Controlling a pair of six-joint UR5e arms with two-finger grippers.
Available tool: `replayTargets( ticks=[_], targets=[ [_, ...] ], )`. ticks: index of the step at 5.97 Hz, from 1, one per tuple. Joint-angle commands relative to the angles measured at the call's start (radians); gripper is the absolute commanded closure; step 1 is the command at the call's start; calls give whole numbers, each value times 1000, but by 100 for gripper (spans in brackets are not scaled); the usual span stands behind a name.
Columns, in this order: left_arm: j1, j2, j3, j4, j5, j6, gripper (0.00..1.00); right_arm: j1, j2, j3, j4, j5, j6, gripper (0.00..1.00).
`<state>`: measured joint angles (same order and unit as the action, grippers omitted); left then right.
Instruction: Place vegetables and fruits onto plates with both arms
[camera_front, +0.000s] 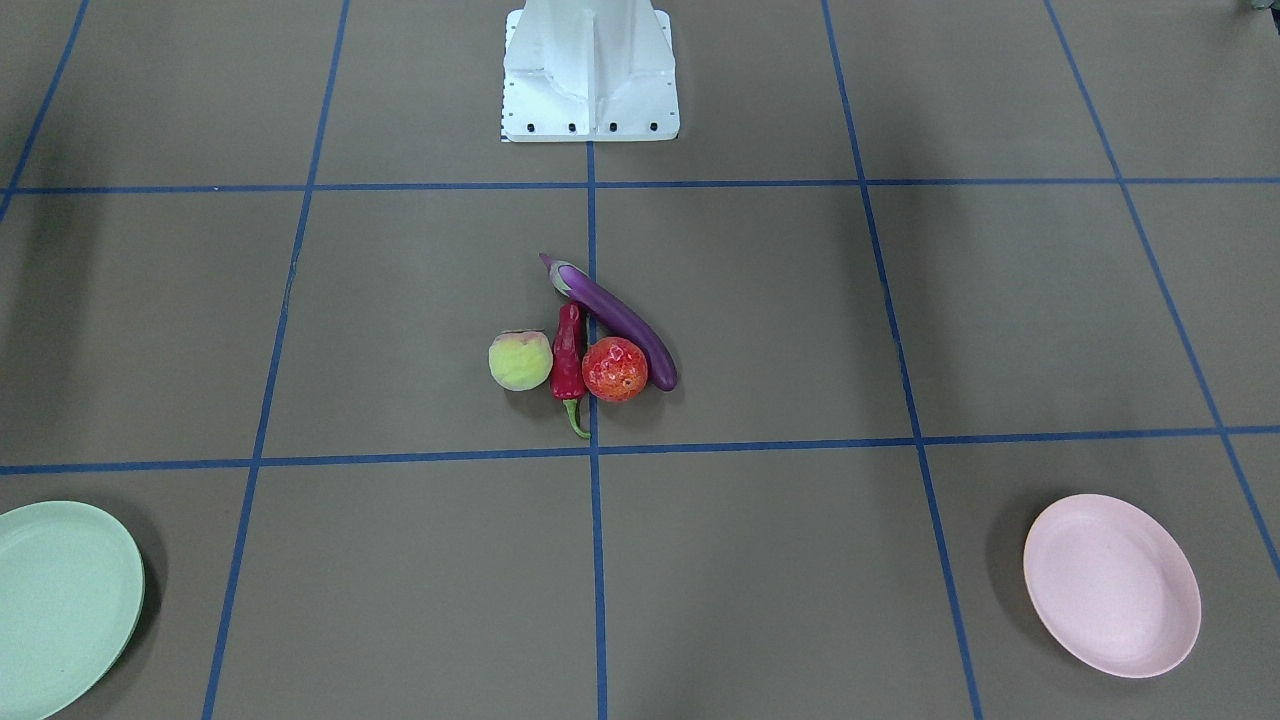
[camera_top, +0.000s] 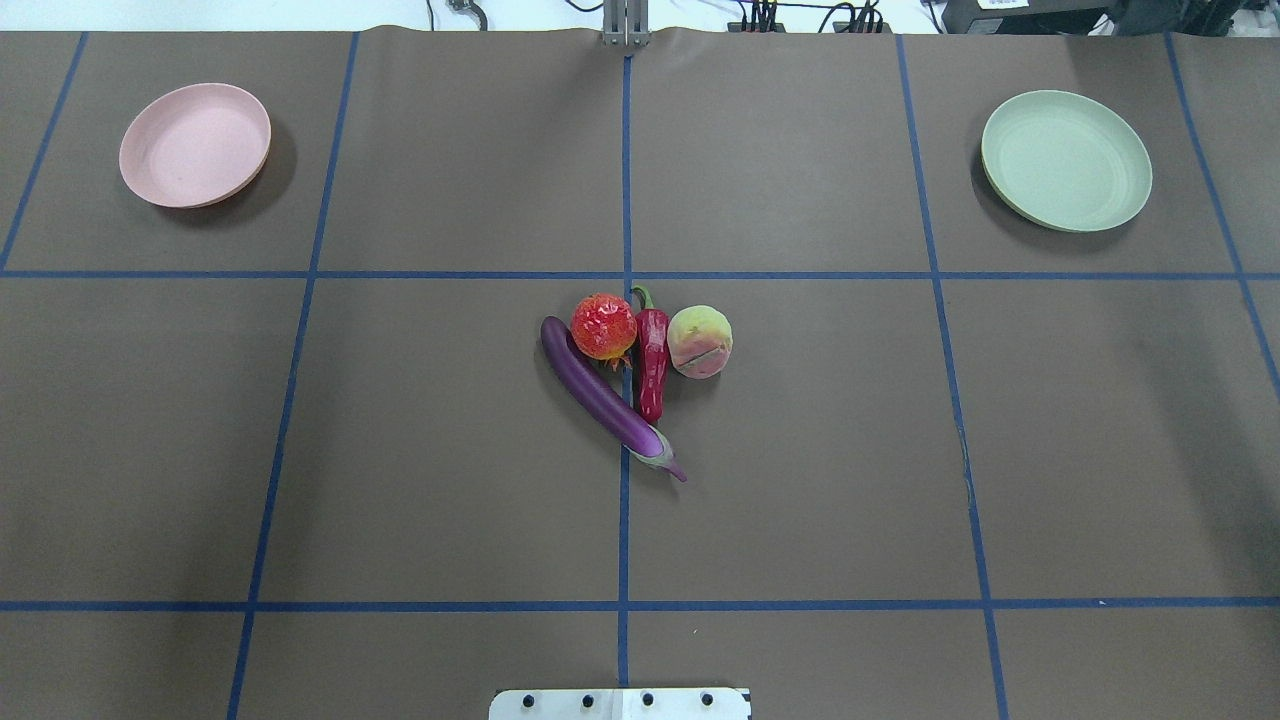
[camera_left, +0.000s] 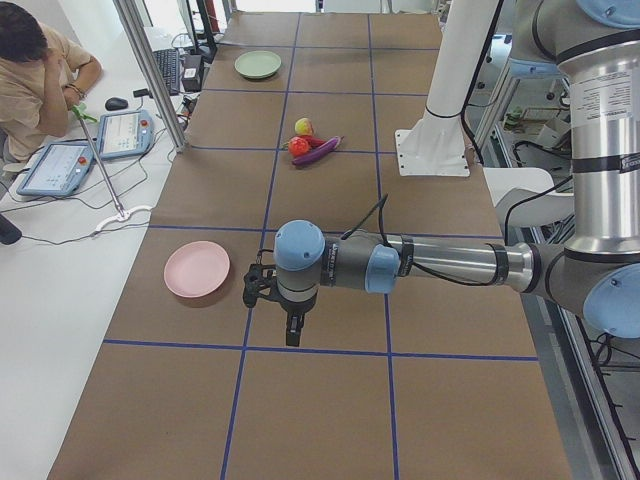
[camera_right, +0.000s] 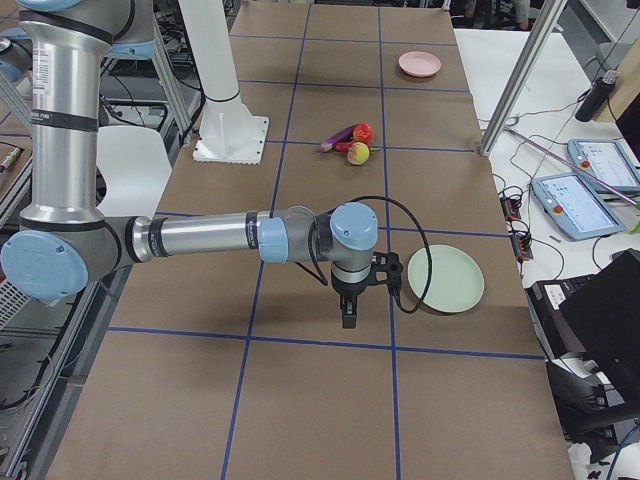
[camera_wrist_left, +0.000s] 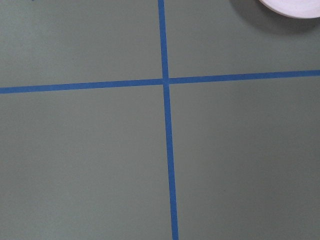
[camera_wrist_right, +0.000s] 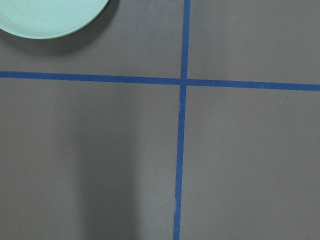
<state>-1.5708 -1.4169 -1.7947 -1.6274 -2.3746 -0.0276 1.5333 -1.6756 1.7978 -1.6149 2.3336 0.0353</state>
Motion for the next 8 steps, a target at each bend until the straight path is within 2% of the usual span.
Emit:
replayTargets(
  ticks=[1, 3, 4, 5, 6, 7, 8],
  targets=[
    [0, -2, -2, 0, 0, 0, 0, -10, 13, 0, 1, 0, 0, 0],
    [0, -2, -5, -5, -8, 0, 0, -31, 52, 9, 42, 1, 55, 0],
    [0, -2, -3, -3, -6, 0, 0, -62, 50, 11, 160, 56, 51, 0],
    [0, -2, -3, -5, -6, 0, 0, -123, 56, 6, 224, 137, 60, 0],
    [0, -2, -3, -5, -8, 0, 0, -137, 110, 2, 227, 138, 174, 0],
    [0, -4, -3, -5, -8, 0, 0, -186, 185, -6, 233, 141, 486, 0],
    [0, -4, -2, -5, -8, 0, 0, -275, 297, -29, 307, 133, 574, 0]
  ],
)
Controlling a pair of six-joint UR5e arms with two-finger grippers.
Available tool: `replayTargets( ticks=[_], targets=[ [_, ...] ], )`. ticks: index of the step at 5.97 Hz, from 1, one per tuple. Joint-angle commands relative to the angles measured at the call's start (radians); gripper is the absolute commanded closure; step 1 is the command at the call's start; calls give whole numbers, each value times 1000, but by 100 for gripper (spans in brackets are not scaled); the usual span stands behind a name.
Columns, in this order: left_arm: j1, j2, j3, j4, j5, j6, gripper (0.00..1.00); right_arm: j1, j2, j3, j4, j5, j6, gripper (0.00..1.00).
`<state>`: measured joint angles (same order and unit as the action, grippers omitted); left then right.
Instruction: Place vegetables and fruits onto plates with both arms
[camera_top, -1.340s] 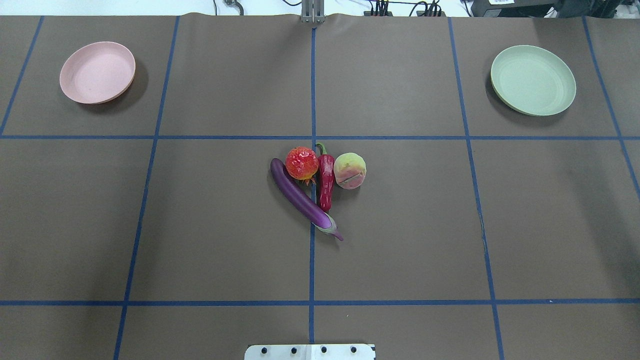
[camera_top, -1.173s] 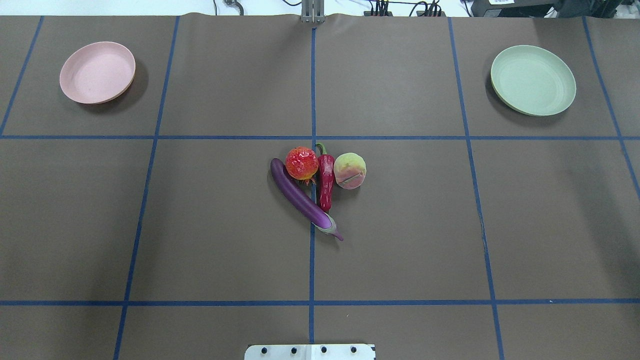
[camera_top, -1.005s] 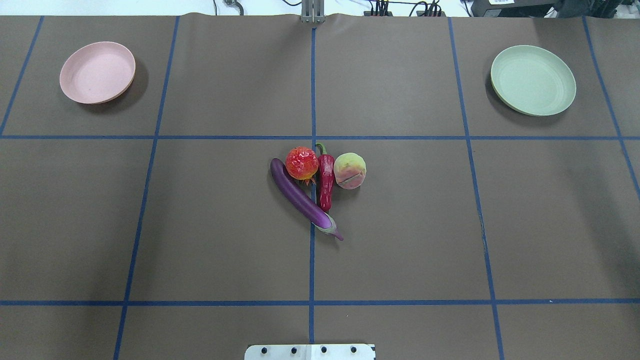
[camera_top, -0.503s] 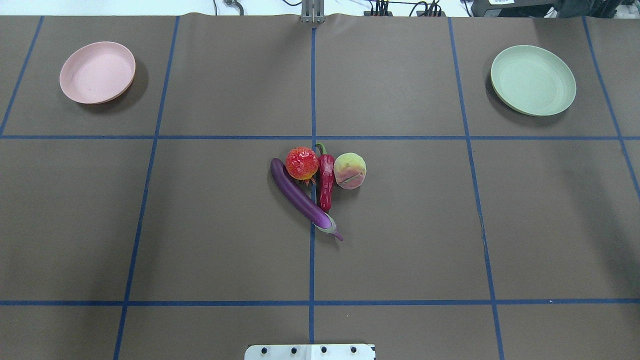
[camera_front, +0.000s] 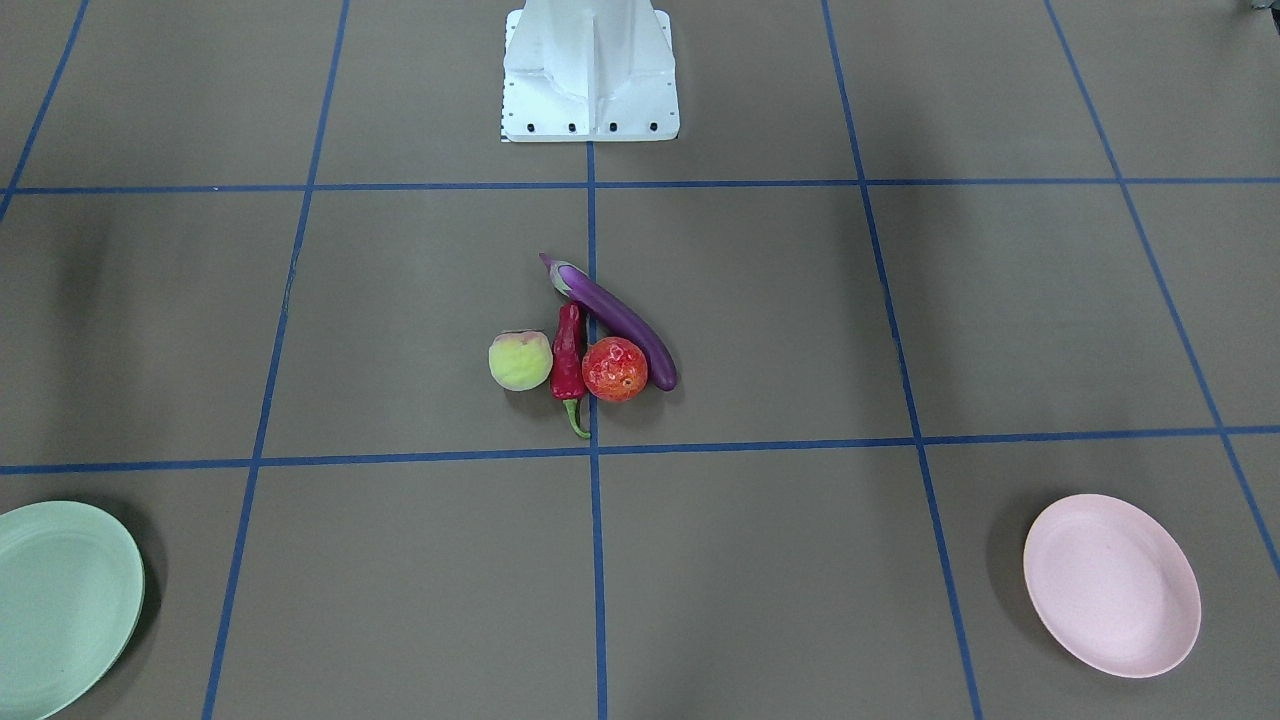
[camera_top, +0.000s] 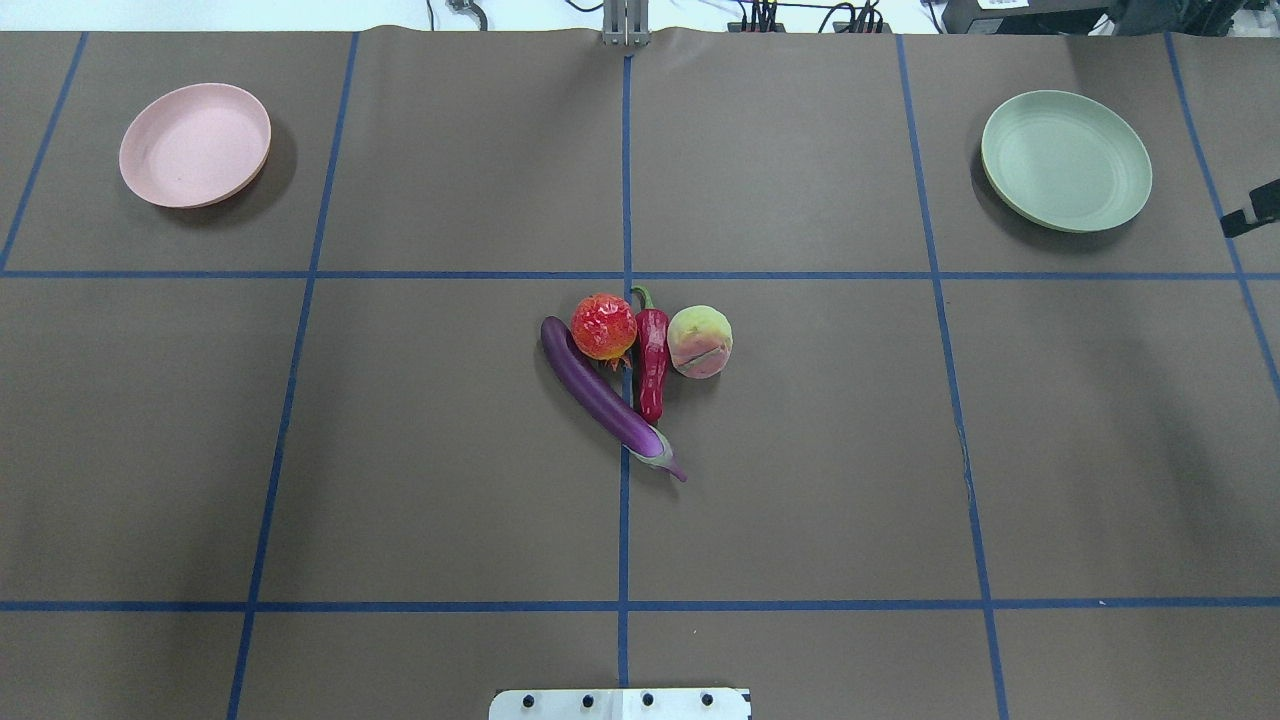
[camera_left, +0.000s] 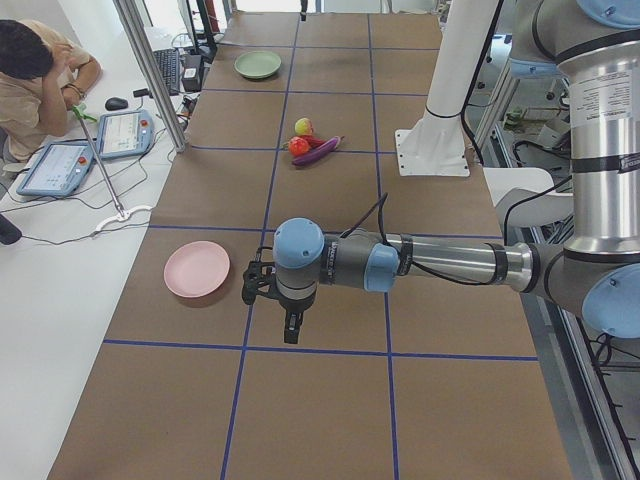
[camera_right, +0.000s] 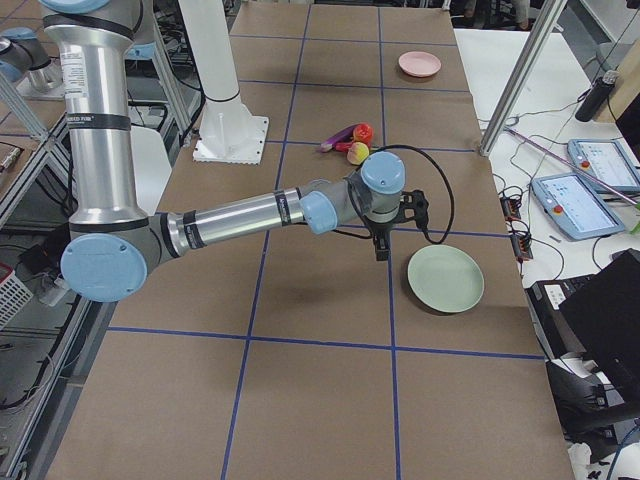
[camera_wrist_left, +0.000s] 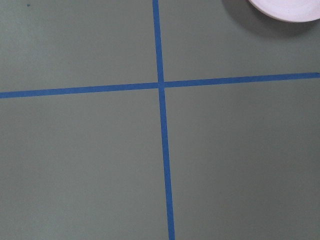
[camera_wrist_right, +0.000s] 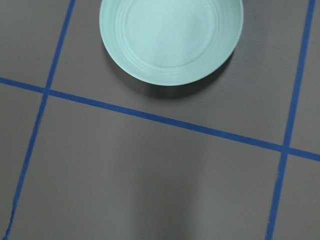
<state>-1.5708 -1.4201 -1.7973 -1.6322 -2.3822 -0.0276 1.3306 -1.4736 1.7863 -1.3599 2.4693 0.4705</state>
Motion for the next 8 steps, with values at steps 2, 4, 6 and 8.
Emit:
replayTargets(
  ticks=[2, 4, 6, 8],
  targets=[
    [2, 0, 7, 0, 0, 2, 0, -259, 255, -21, 113, -123, 318, 0],
    [2, 0, 10, 0, 0, 0, 0, -491, 393, -59, 85, -412, 460, 0],
    [2, 0, 12, 0, 0, 0, 0, -649, 587, -118, -191, -609, 479, 0],
    [2, 0, 12, 0, 0, 0, 0, -753, 608, -174, -200, -691, 511, 0]
  ],
)
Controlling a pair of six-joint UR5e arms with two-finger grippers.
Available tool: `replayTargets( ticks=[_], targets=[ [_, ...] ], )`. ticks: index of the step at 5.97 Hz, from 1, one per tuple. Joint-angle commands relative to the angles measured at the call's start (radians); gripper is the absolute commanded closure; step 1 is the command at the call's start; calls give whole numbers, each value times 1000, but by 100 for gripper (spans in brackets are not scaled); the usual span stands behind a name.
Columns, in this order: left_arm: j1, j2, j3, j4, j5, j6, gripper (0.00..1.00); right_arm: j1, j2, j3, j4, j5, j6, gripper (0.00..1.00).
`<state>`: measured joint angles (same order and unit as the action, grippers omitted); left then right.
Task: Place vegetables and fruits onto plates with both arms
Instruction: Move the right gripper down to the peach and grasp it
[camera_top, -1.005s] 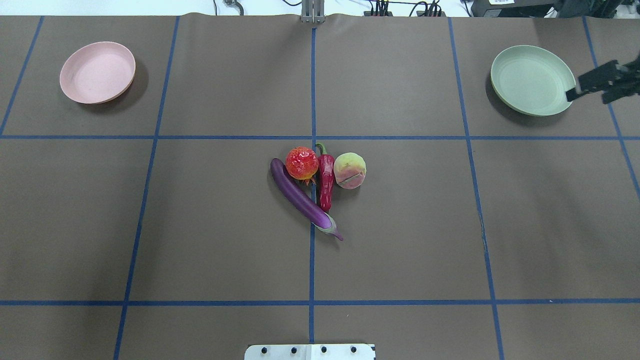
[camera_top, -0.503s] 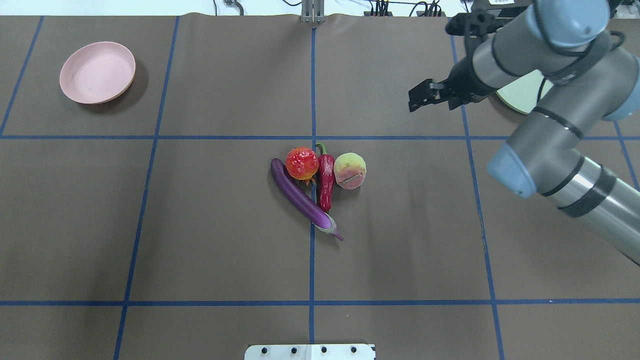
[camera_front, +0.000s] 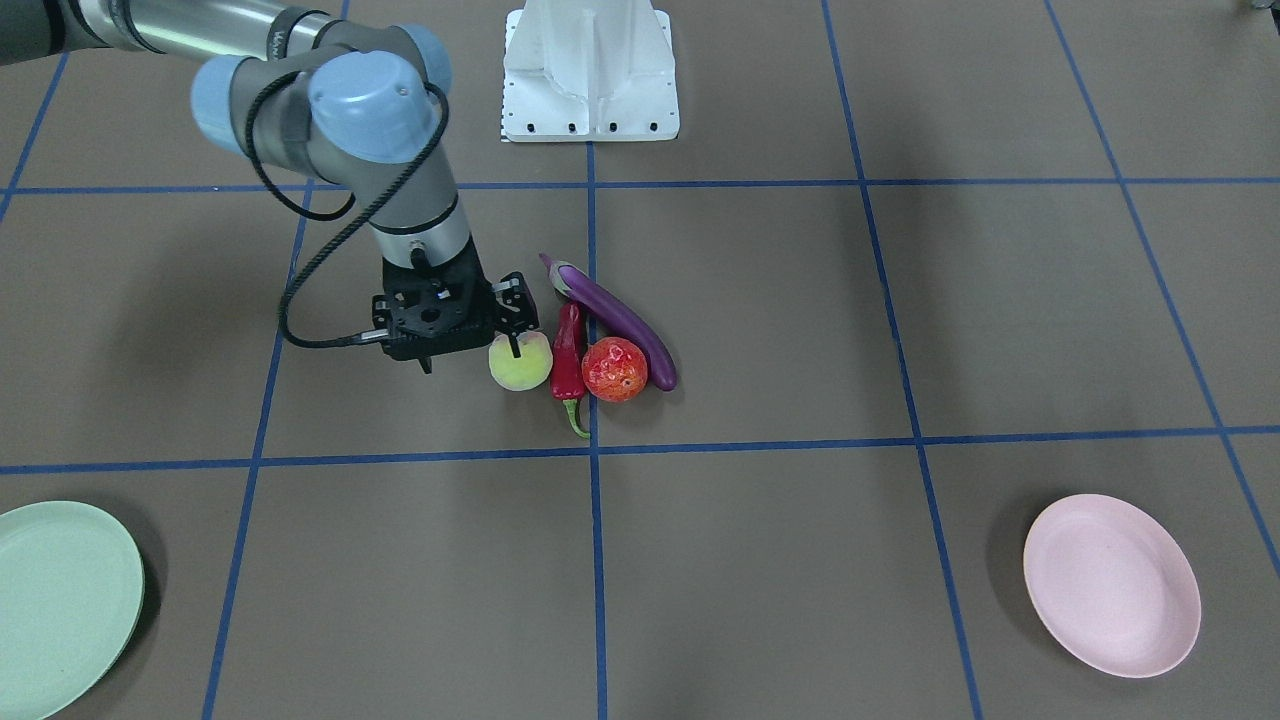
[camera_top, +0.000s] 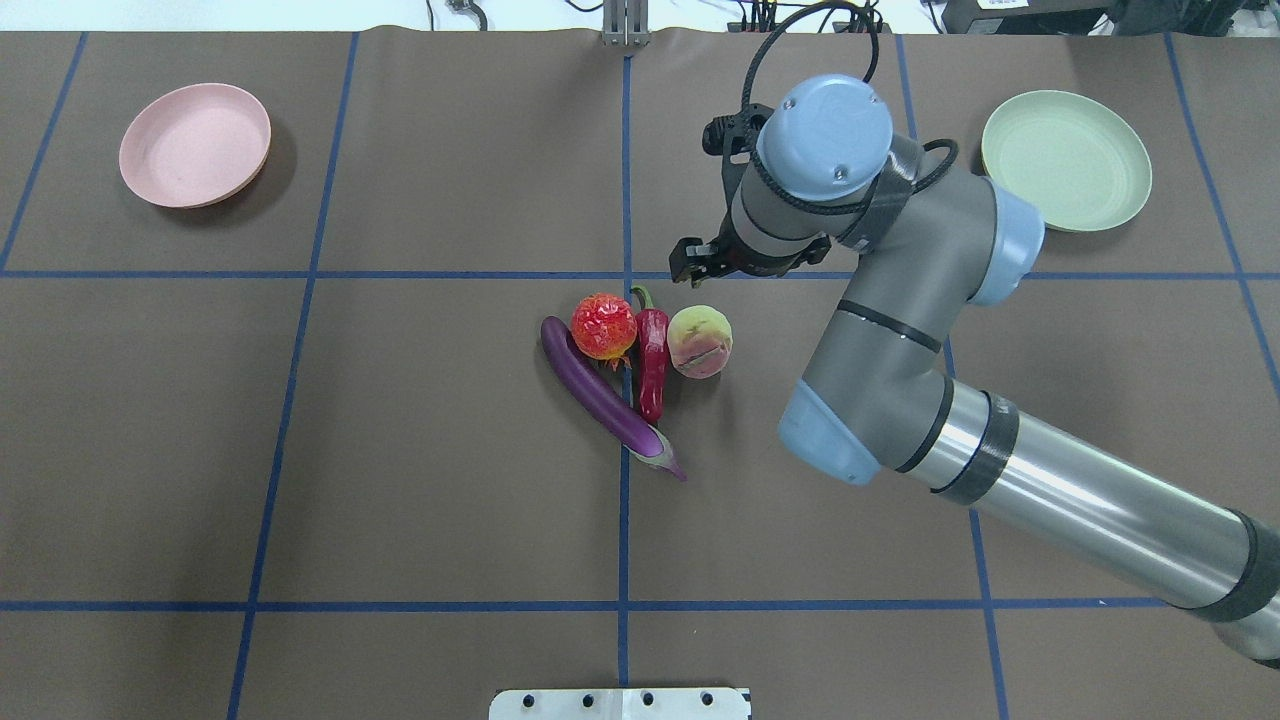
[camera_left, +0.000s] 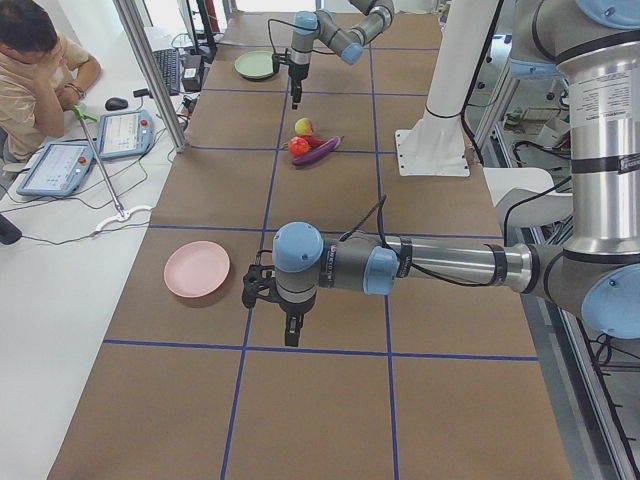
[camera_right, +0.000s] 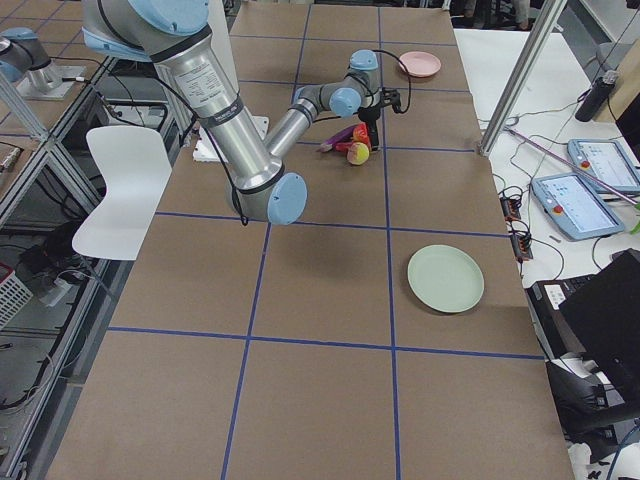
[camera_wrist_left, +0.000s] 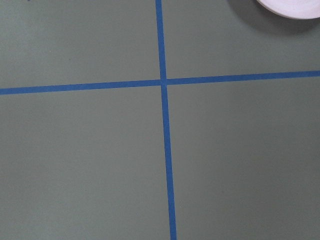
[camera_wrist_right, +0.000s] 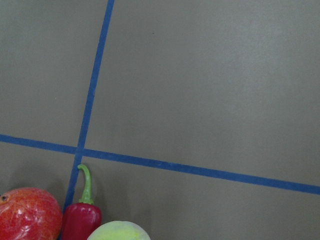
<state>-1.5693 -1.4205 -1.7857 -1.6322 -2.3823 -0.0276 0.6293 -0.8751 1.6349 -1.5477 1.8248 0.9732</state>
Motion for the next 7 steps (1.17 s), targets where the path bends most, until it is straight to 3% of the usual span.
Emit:
replayTargets(
  ticks=[1, 7],
  targets=[
    [0, 0, 0, 0, 0, 0, 0, -84, 5, -38, -12, -94, 9, 0],
    [0, 0, 0, 0, 0, 0, 0, -105, 5, -75, 69, -101, 27, 1]
  ],
)
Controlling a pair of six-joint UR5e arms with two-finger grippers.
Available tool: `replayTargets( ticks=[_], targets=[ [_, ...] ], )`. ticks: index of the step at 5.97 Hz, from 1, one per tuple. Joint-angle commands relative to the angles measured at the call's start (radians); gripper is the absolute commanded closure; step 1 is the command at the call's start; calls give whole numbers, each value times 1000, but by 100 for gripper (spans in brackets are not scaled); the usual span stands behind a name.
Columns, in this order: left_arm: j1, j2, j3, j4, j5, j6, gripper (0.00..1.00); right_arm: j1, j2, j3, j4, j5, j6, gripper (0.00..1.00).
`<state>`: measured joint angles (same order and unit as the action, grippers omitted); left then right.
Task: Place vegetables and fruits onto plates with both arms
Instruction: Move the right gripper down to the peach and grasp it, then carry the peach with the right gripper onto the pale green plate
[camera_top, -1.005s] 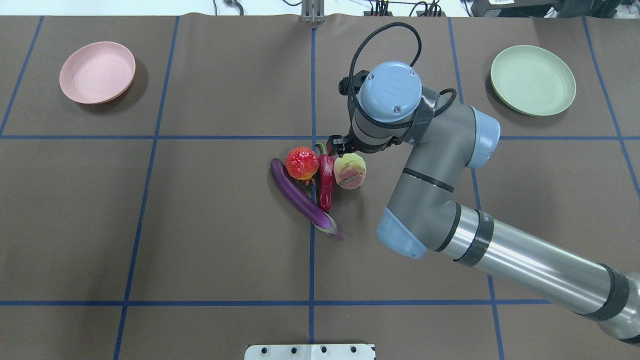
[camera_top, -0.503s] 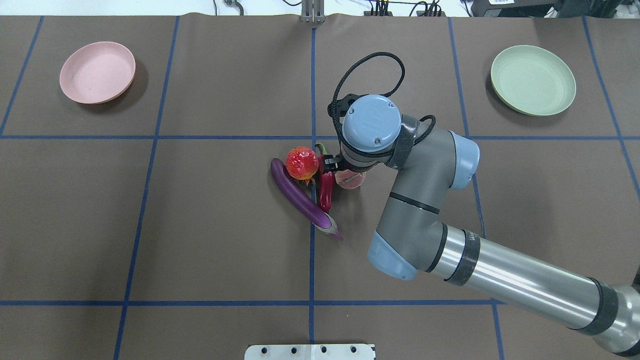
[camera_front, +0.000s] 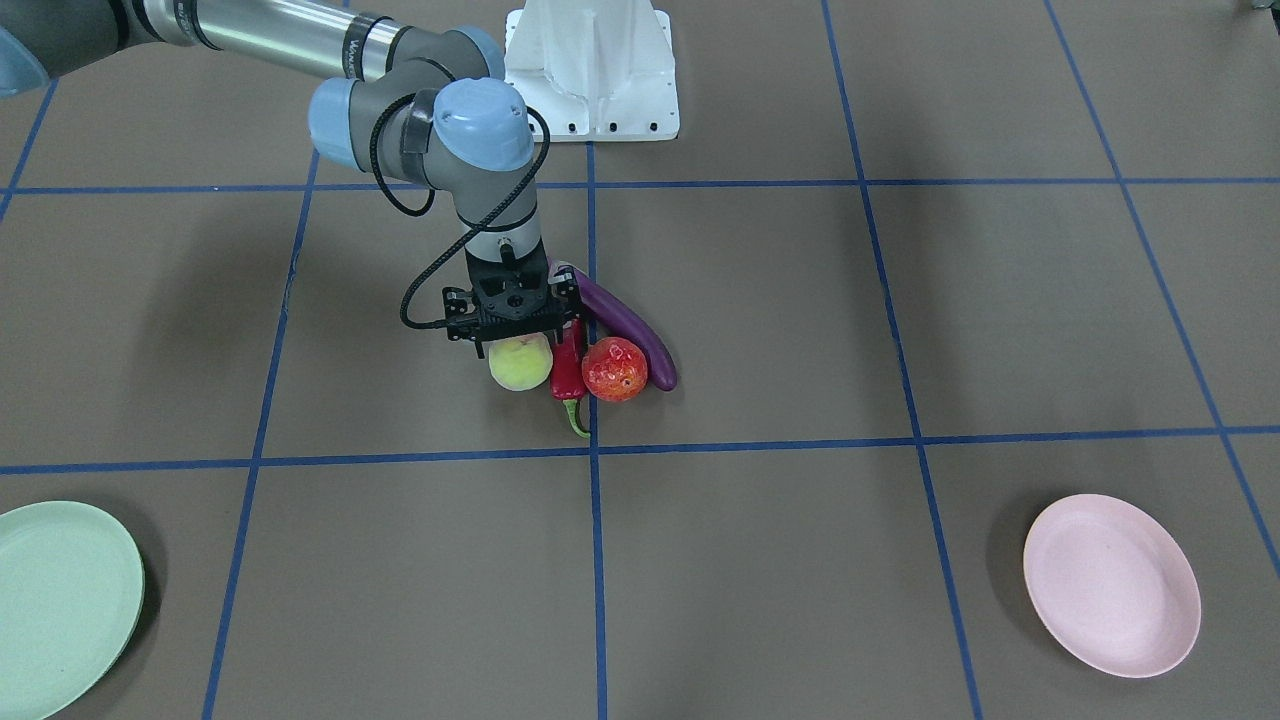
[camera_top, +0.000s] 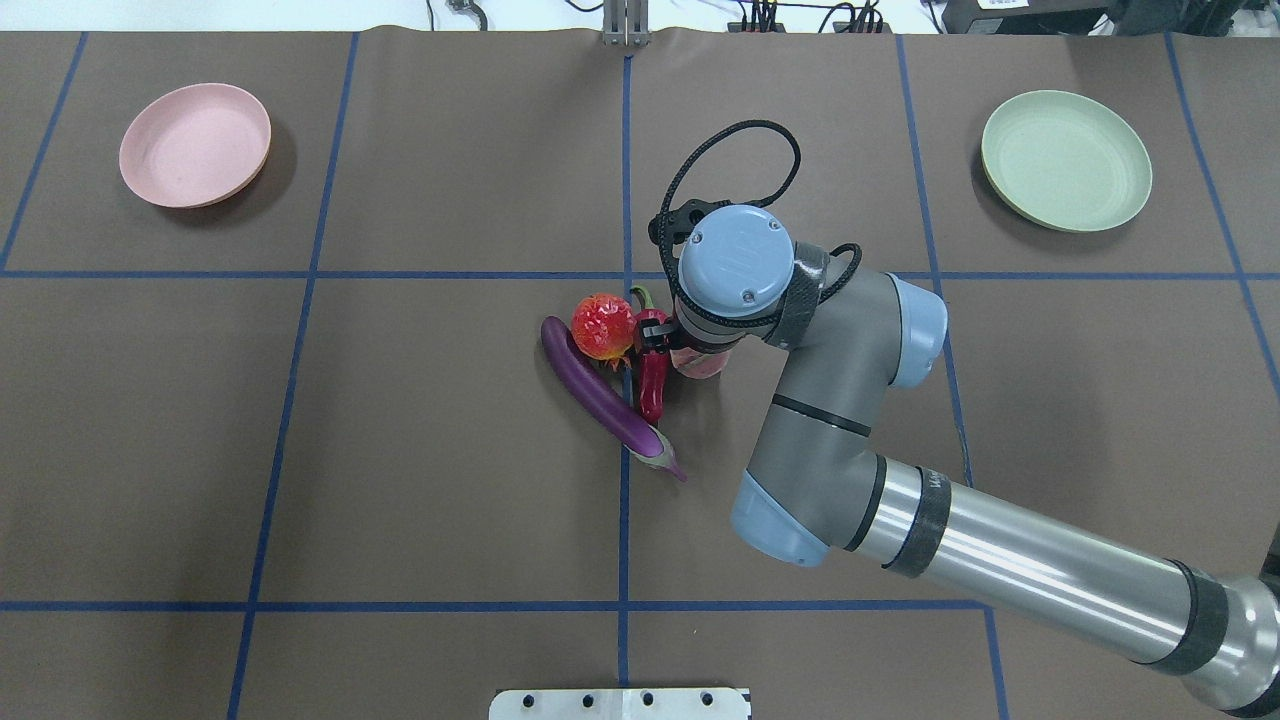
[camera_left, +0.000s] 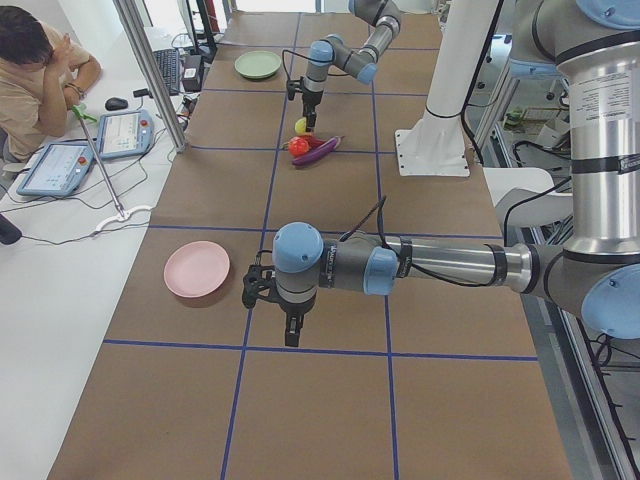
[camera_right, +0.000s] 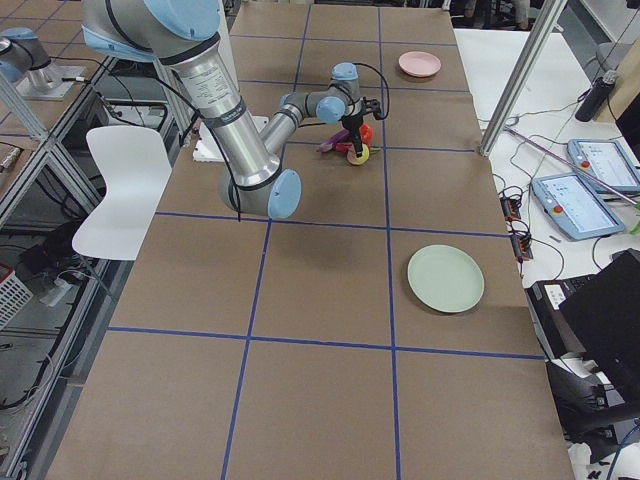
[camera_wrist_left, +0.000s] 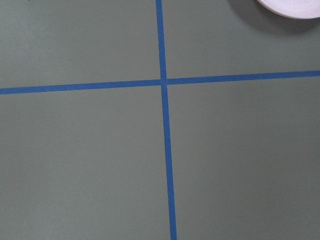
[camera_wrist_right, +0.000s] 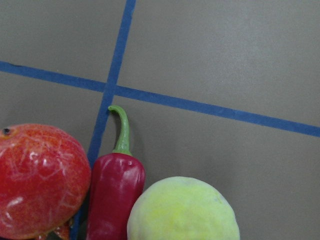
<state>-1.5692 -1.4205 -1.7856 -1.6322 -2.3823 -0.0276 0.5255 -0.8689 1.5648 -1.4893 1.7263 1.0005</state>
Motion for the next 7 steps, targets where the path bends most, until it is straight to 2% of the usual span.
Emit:
replayTargets(
  ticks=[1, 2, 4, 5, 7],
  targets=[
    [0, -2, -2, 0, 0, 1, 0, -1, -2, -5, 12, -2, 1, 22],
    [0, -2, -2, 0, 0, 1, 0, -1, 2, 0, 14, 1, 6, 99],
    [0, -3, -3, 0, 0, 0, 0, 28, 7, 32, 24, 5, 15, 100],
    [0, -3, -3, -2, 0, 1, 0, 91, 5, 52, 21, 34, -6, 100],
    [0, -3, -6, -2, 0, 0, 0, 273, -5, 22, 21, 93, -208, 100]
  ],
)
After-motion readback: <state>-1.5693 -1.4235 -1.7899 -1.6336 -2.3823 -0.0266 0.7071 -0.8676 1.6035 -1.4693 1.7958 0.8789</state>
